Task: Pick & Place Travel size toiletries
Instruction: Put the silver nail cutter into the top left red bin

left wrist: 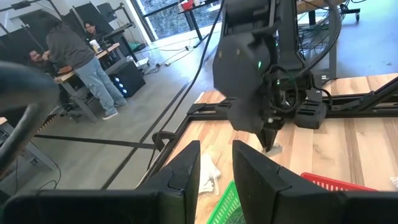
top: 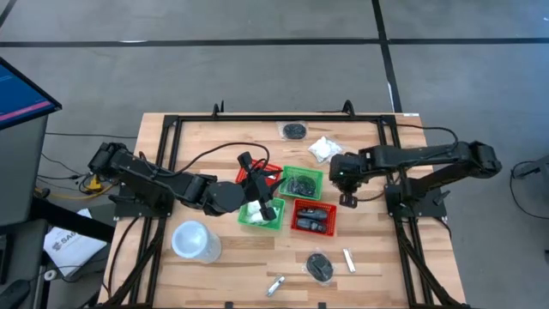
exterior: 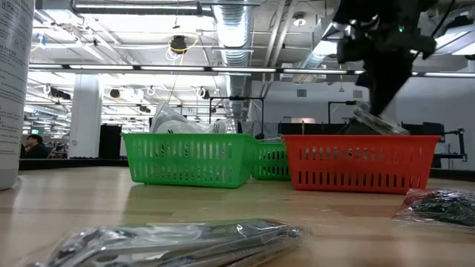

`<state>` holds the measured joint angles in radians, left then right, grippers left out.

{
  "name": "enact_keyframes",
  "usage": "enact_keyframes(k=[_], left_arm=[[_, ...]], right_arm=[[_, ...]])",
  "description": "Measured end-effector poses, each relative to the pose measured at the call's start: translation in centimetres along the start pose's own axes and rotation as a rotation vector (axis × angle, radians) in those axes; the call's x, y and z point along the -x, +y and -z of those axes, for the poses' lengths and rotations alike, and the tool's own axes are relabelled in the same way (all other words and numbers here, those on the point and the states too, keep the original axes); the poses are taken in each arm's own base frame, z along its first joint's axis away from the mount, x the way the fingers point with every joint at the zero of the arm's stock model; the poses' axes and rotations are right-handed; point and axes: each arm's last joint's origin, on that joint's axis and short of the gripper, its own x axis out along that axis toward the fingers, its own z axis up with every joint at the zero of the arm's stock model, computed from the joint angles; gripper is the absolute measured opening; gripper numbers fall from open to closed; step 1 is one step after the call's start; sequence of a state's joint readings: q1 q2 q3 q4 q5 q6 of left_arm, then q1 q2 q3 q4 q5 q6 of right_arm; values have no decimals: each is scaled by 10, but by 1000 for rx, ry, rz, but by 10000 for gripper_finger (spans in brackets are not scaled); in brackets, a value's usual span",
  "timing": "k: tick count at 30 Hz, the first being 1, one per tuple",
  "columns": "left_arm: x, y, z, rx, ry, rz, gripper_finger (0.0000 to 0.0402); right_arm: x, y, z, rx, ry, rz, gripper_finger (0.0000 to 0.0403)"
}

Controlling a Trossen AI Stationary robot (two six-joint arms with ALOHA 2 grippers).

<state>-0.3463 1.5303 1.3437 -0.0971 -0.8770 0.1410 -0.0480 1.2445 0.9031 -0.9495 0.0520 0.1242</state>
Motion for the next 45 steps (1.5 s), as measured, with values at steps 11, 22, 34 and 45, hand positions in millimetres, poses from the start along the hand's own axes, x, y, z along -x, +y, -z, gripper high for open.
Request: enact_keyframes(k=[11,22,34,45], left_arm=[[0,0,0,1,-1,0,85],[-1,1,0,2,0,-2,85],[-20,16,3,90,5,94,85],[-36,28,5,180,2,279,86]], right_arm=[[18,9,-23,82,-350,-43,0],[33,11,-46,164,-638,-41,0],[64,19,-56,252,-942,-34,0],[93,27,-44,324,-1090,-43,0]])
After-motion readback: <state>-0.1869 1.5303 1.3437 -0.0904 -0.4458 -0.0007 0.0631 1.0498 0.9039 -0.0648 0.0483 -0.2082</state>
